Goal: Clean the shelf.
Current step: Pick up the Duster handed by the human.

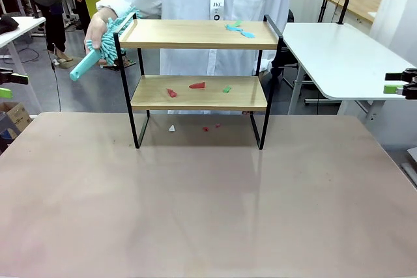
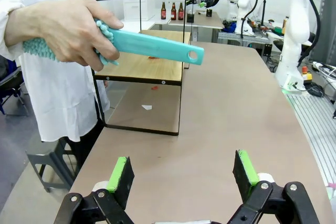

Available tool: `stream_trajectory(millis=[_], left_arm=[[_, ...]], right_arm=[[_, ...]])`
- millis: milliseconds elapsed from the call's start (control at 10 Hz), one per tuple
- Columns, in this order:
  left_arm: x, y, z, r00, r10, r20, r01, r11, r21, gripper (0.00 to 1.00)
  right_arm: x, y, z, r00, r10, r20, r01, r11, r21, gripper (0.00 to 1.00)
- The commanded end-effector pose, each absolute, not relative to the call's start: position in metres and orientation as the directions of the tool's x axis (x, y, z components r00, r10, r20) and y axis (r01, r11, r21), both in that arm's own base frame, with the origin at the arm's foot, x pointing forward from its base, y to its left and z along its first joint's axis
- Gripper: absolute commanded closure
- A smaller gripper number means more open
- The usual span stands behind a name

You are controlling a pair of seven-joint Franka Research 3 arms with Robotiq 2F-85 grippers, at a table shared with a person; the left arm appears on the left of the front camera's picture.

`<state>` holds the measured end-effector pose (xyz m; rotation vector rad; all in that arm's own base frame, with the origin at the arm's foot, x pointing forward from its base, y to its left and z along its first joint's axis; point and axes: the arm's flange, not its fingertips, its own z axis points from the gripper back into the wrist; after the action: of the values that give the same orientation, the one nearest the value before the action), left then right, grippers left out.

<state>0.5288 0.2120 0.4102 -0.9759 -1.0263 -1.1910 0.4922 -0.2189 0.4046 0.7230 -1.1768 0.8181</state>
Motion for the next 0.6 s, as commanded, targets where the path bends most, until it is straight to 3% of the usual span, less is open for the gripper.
stream_trajectory(millis=[0,300,500], left_arm=[[0.515,0.190,0.464,0.184,-0.315,0.931,0.976,0.173,-0.134,0.00],[0.495,0.141,0.540,0.321,-0.404,0.857,0.923,0.334,-0.189,0.00],[0.474,0.096,0.586,0.465,-0.442,0.767,0.825,0.531,-0.194,0.00]], right_arm=[[0.492,-0.218,0.407,0.172,0.172,0.970,-0.853,0.519,0.059,0.00],[0.492,-0.218,0.407,0.172,0.172,0.970,-0.853,0.519,0.059,0.00],[0.492,-0.218,0.407,0.172,0.172,0.970,-0.853,0.519,0.059,0.00]])
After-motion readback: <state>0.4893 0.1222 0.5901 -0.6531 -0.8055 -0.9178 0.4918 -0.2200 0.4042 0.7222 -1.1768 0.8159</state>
